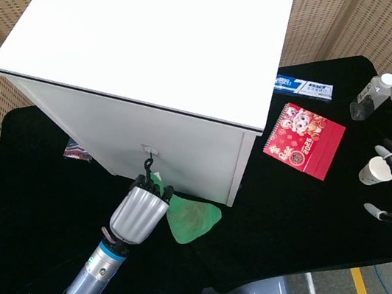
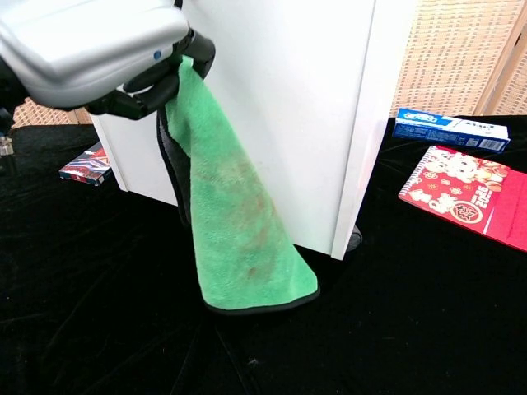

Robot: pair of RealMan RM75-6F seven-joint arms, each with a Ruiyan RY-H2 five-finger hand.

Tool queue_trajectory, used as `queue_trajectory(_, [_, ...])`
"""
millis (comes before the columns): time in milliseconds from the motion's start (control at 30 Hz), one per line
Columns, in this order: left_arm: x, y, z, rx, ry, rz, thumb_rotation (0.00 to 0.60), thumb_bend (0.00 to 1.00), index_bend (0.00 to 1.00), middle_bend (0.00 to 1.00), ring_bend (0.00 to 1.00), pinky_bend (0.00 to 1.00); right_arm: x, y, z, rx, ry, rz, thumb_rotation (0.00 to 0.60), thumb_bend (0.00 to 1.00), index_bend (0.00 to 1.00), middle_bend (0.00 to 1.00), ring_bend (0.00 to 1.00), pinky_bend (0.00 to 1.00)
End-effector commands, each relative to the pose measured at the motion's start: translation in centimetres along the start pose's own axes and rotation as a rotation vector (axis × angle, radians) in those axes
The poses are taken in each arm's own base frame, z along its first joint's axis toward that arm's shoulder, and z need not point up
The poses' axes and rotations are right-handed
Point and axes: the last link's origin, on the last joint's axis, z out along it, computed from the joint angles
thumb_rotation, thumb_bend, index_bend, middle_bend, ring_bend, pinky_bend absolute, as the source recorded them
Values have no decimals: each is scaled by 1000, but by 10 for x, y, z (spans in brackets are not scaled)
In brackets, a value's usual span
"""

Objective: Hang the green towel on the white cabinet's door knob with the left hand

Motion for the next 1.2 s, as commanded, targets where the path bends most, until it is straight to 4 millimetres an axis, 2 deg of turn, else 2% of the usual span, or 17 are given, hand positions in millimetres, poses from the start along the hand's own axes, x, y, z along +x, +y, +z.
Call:
queue_trajectory(33, [-7,-1,-8,6,-38,29,600,504,775,743,666,574,0,0,0,-1,0,3,600,86,4,0,0,0])
queue_trajectory(100, [-10,-1,-15,13,-57,44,600,302,502,497,470,396,1,1,0,-3,3,4,600,86,2,0,0,0])
queue_trajectory(133, [-11,-2,-21,22,-64,50,600,225,401,380,371,319,1,1,0,-4,4,5,600,86,2,0,0,0])
queue_trajectory(167, [-11,-3,-25,30,-60,48,600,120,270,204,218,203,2,1,0,-5,4,6,600,86,1,0,0,0])
queue_trajectory(200, [-10,-3,-28,39,-50,40,600,47,173,79,97,106,2,2,0,-6,5,6,600,86,1,0,0,0])
queue_trajectory(267, [-9,-5,-37,58,-19,5,600,3,67,3,9,19,2,2,0,-7,5,5,600,86,0,0,0,0])
queue_trajectory(367, [-6,-10,-50,81,38,-26,600,0,1,0,0,0,2,1,-1,-6,5,4,600,86,0,0,0,0])
queue_trajectory(567, [3,-18,-85,138,77,-102,600,0,0,0,0,0,2,1,-1,-5,9,2,600,86,0,0,0,0])
queue_trajectory(800, [9,-32,-143,258,26,-203,600,0,0,0,0,0,1,0,-1,-1,7,-4,600,86,0,0,0,0])
queue_trajectory(867, [9,-38,-162,306,-12,-224,600,0,0,0,0,0,0,-1,-1,2,6,-9,600,86,0,0,0,0])
queue_trajectory(900, [5,-48,-190,417,-125,-244,600,0,0,0,0,0,-2,-3,-2,15,1,-24,600,86,0,0,0,0])
queue_trajectory(967, [5,-56,-211,491,-222,-271,600,0,0,0,0,0,-4,-6,-3,24,0,-44,600,86,0,0,0,0])
queue_trajectory(1200, [-16,-69,-243,645,-437,-384,600,0,0,0,0,0,-10,-12,-4,48,-11,-103,600,86,0,0,0,0])
